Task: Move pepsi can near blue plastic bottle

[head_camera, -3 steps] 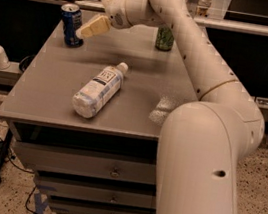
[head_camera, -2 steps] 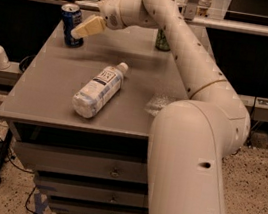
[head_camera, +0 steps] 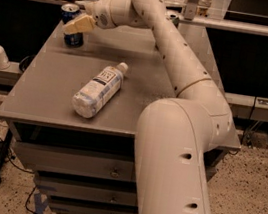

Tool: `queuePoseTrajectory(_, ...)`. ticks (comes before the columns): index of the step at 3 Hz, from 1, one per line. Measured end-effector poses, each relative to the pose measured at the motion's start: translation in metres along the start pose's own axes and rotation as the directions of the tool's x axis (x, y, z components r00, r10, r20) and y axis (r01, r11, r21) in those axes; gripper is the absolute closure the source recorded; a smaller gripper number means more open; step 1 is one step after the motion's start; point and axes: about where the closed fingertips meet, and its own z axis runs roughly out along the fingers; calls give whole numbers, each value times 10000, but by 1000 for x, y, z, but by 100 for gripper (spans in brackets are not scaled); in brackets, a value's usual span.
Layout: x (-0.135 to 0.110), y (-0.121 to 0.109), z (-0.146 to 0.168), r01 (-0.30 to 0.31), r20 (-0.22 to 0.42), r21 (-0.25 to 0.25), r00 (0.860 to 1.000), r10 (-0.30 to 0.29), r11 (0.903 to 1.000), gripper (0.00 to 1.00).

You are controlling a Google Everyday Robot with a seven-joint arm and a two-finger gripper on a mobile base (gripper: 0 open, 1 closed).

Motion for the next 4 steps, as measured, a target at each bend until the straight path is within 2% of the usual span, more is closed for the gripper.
queuePoseTrajectory(2, -2, 1, 3, -247, 154, -13, 9996, 247, 9997, 65)
queuePoseTrajectory(3, -9, -1, -10, -294, 311, 142, 9991, 289, 9995, 88)
queuePoseTrajectory(4, -20, -6, -44, -114, 336, 498, 9994, 97, 9987, 100)
